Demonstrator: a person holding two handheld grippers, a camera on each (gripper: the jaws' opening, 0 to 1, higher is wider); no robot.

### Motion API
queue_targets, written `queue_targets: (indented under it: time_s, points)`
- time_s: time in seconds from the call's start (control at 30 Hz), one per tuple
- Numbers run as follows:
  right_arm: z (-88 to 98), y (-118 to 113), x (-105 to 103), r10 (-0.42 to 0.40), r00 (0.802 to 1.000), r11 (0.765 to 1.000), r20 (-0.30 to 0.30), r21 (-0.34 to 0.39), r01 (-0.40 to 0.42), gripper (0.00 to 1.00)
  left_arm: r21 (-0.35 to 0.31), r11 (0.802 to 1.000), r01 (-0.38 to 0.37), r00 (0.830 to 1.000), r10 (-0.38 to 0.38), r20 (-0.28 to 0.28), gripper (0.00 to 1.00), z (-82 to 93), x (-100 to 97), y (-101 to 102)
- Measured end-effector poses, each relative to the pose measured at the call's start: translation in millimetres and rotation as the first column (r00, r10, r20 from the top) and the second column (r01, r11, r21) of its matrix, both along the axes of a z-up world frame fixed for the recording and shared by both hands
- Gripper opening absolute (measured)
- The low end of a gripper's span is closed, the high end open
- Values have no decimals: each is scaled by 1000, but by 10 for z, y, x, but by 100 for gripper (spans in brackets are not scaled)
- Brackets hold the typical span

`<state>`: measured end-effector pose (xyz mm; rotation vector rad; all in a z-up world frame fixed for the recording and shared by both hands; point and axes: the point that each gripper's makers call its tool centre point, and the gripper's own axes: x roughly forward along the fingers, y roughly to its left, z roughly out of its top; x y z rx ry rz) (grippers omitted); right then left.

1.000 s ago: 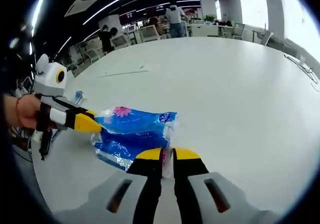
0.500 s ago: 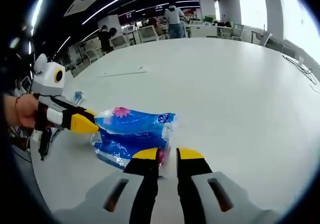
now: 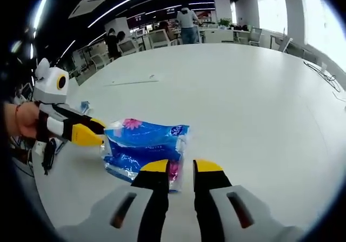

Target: Arrange the tabletop items into an orderly group along one side of the table until the central work area is clear of visible clutter.

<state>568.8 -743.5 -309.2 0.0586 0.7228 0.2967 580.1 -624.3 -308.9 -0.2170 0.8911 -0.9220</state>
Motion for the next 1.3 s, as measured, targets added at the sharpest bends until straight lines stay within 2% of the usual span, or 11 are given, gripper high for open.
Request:
queue_targets:
  time_s: [0.73, 1.3]
  points:
    - [206, 36, -41, -7, 999, 1000, 31, -12, 8, 21, -24, 1000, 6, 999, -5, 39, 44, 253, -30, 57]
    - [500, 257, -134, -7, 997, 1000, 72, -12, 8, 26, -19, 1000, 13, 996, -11, 85, 46, 490, -73, 313]
